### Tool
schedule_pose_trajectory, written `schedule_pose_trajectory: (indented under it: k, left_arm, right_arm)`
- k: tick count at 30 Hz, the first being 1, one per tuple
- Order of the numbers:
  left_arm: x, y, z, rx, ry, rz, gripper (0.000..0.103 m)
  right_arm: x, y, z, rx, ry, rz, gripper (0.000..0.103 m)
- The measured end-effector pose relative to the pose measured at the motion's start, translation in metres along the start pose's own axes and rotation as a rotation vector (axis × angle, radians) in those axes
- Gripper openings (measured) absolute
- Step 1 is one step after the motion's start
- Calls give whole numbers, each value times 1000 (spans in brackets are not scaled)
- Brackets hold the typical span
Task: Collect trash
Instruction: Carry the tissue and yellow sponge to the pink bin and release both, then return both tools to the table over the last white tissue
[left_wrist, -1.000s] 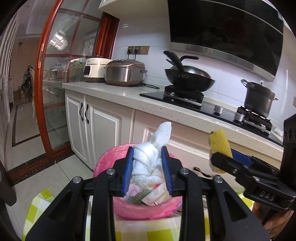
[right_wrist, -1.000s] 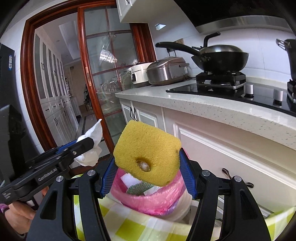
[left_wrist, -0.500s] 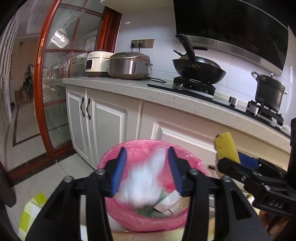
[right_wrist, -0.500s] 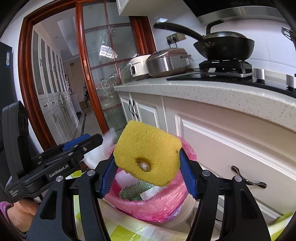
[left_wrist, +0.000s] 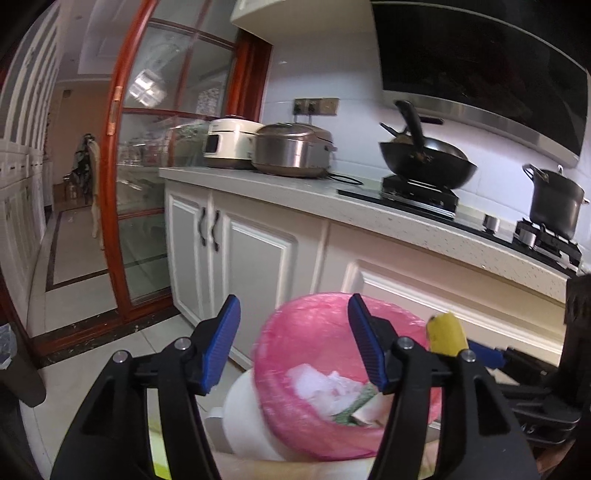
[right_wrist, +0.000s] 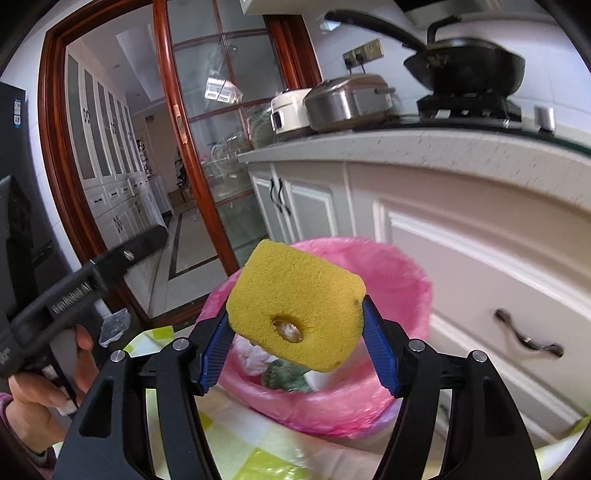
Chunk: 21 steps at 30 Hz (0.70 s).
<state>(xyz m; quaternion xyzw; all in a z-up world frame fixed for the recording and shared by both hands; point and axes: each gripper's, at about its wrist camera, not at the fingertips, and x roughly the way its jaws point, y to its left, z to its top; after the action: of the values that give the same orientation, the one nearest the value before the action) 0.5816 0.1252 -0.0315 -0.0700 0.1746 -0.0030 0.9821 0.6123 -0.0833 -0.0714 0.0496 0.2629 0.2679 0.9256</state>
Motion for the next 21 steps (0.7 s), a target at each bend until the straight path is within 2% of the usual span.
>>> schedule_pose_trajectory:
  k: [2, 3, 6, 14, 18, 21]
  left_arm:
    - [-7, 10, -1, -11, 0, 12, 59]
    - [-10, 13, -2, -13, 1, 16, 59]
    - [-20, 18, -5, -10, 8, 22, 59]
    - [-61, 11, -13, -23, 5, 7, 59]
    - [-92, 1, -25, -25, 5, 0, 63]
    - [-120, -6, -38, -20, 13, 3, 64]
  right_arm:
    - [5, 4, -2, -4, 8, -2, 69]
    - [5, 7, -2, -2, 10, 0, 74]
    - [1, 10, -1, 4, 3, -9, 80]
    - [-42, 15, -2, 19, -18, -22, 80]
    - [-73, 24, -17, 9, -10, -22, 80]
    - [-100, 30, -41, 32, 7, -19, 80]
